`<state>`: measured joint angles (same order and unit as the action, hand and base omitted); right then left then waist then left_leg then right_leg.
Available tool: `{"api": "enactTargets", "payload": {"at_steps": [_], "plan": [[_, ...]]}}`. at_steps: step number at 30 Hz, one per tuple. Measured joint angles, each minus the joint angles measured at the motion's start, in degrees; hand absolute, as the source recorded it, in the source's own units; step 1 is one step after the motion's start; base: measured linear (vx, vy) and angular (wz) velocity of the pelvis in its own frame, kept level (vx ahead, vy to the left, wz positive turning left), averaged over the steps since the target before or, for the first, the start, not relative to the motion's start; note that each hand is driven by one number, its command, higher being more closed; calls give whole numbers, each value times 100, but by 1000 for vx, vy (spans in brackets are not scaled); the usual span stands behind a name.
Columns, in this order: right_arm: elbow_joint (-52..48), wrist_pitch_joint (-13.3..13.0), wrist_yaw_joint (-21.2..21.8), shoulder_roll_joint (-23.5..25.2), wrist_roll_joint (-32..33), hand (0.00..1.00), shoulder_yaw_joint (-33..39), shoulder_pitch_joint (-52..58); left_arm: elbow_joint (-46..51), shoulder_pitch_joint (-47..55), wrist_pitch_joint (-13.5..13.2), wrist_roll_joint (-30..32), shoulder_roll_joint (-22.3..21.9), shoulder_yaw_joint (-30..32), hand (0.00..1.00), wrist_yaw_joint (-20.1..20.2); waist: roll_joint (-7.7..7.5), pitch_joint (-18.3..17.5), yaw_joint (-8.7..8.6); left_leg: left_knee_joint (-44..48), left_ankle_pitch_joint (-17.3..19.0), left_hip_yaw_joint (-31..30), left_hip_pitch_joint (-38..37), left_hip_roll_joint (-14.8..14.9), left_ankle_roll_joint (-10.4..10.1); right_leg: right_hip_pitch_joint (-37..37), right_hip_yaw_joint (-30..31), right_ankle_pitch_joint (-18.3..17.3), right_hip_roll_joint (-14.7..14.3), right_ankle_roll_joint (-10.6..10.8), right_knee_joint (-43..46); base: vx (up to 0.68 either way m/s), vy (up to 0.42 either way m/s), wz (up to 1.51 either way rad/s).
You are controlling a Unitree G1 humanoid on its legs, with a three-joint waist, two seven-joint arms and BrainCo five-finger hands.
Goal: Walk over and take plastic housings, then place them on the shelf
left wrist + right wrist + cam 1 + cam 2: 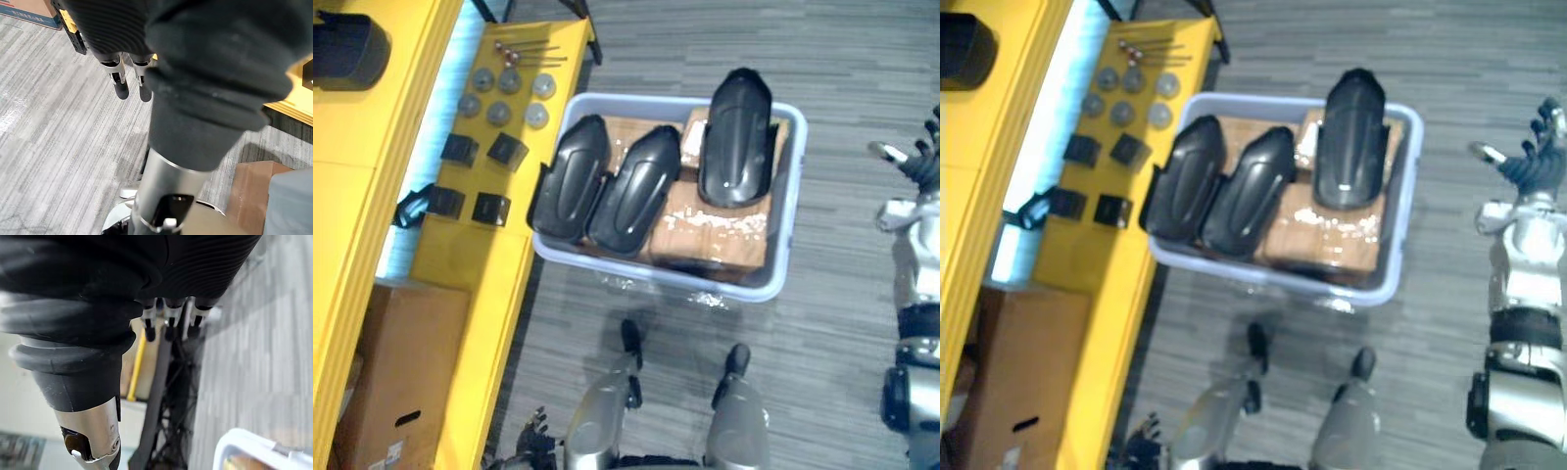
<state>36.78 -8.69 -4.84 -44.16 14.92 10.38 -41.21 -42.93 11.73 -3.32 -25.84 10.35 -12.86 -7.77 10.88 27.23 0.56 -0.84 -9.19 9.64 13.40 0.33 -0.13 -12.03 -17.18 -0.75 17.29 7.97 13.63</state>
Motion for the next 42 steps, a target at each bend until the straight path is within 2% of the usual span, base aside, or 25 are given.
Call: {"api": "enactTargets", "payload": {"at_steps": [1, 5, 12, 15, 22, 24, 25, 29, 32, 33, 37, 42], "plan": [[65, 2, 105, -70, -2, 0, -91, -103, -7, -50, 11, 2, 2, -89, 0, 0, 83, 30, 25, -17, -22, -14, 3, -9, 4, -4, -9, 7, 9, 10, 6, -8, 5, 6], [299, 13, 457, -127, -141, 0, -566, -518, -7, -87, 10, 17, -11, -208, 0, 7, 252, 11, 77, -70, -90, -41, 64, -15, 1, -112, -19, 8, 20, 13, 80, -5, -4, 2], [972, 399, 538, -149, -291, 0, -971, -991, -47, -234, 10, 164, 25, -356, 0, 21, 333, -19, 218, -84, -167, -164, 218, -71, -5, -321, -116, -133, 130, -27, 379, -16, -15, 11], [1304, 525, 533, -150, -405, 0, -1035, -1131, -123, -300, 11, 161, -4, -431, 0, 28, 414, -77, 275, -84, -194, -206, 314, -121, 7, -431, -127, -151, 211, -28, 471, -16, -12, 9], [1809, 1137, 176, -186, -513, 0, -1108, -1387, -162, -392, 11, 149, -33, -592, 0, 1, 543, -170, 437, -72, -205, -268, 485, -217, -9, -604, -162, -176, 335, 1, 578, -5, -11, 6], [1810, 1229, 95, -194, -538, 0, -1107, -1401, -162, -398, 11, 149, -42, -592, 0, -1, 550, -175, 462, -72, -205, -269, 488, -233, -8, -612, -162, -181, 351, 8, 585, 7, -12, 2], [1879, 1383, -6, -204, -638, 0, -1106, -1434, -162, -403, 11, 135, -58, -596, 0, -7, 552, -177, 492, -72, -204, -277, 492, -251, -8, -616, -163, -199, 373, 27, 604, 18, -33, 6], [2059, 1562, -78, -227, -673, 0, -1104, -1590, -163, -406, 10, -14, -65, -612, 0, -9, 565, -182, 513, -66, -202, -298, 584, -301, -9, -748, -170, -290, 453, 36, 718, 5, -32, 6], [2101, 1636, -156, -379, -684, 0, -1093, -1641, -217, -425, 9, -103, -101, -662, 0, -20, 636, -238, 551, -57, -204, -306, 652, -316, -7, -823, -174, -300, 475, 33, 785, 16, -47, 4], [2144, 1645, -148, -427, -696, 100, -1093, -1643, -267, -442, 9, -143, -124, -667, 0, -20, 662, -246, 558, -48, -206, -304, 654, -327, -4, -829, -174, -313, 490, 38, 800, 15, -35, 0], [2285, 1901, -133, -446, -807, 100, -1094, -1649, -334, -481, 10, -308, -130, -778, 0, -54, 707, -281, 562, -52, -202, -308, 668, -377, -7, -930, -155, -444, 580, 48, 959, 13, -55, 3], [2283, 2193, -119, -685, -1403, 100, -1090, -1711, -334, -500, 9, -338, -140, -816, 0, -61, 749, -312, 656, -50, -204, -334, 681, -385, 0, -998, -155, -582, 591, 33, 1117, 8, -57, 2]]}}
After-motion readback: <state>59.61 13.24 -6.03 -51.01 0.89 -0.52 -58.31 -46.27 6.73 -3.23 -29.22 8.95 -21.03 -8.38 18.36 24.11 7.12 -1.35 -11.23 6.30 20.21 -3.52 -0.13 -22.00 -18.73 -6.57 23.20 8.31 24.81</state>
